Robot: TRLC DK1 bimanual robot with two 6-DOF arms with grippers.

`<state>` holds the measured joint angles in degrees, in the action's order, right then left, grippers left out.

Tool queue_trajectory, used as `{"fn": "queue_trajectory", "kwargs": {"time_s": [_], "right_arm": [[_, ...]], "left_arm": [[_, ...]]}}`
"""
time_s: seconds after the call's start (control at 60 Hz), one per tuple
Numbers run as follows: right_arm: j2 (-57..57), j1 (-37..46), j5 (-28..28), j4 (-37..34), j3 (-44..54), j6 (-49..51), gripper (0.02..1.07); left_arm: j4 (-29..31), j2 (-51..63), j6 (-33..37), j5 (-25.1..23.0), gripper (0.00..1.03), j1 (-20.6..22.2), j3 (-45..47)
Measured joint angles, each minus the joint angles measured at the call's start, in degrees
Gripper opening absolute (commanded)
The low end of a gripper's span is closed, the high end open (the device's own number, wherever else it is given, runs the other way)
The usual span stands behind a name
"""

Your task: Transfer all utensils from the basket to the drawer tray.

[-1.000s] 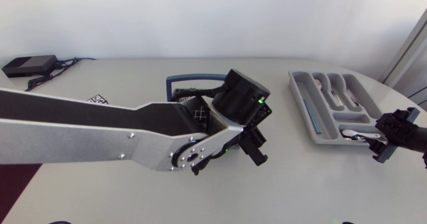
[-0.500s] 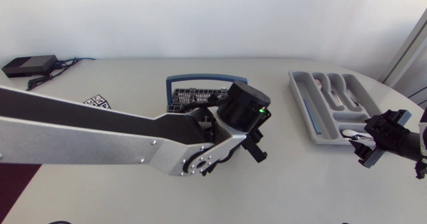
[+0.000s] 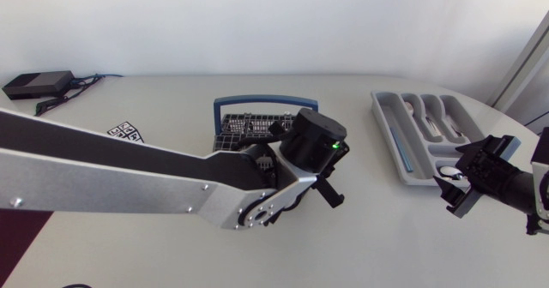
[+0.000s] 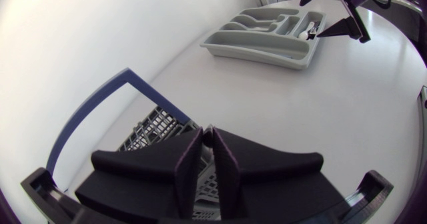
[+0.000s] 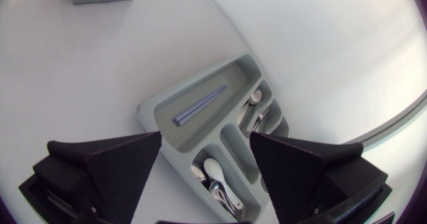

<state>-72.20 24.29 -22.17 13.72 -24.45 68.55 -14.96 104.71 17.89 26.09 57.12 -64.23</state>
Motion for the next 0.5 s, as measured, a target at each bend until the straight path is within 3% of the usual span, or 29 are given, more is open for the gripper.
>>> {"fn": "queue_trajectory", "kwargs": {"time_s": [0.5], "right_arm": [[6.6,-6.1,3.1,-2.5,2.4,-2.8,0.98]], "left_arm": [[-6.4,-0.2,5.6,4.0,0.04,0.9,3.2]]}}
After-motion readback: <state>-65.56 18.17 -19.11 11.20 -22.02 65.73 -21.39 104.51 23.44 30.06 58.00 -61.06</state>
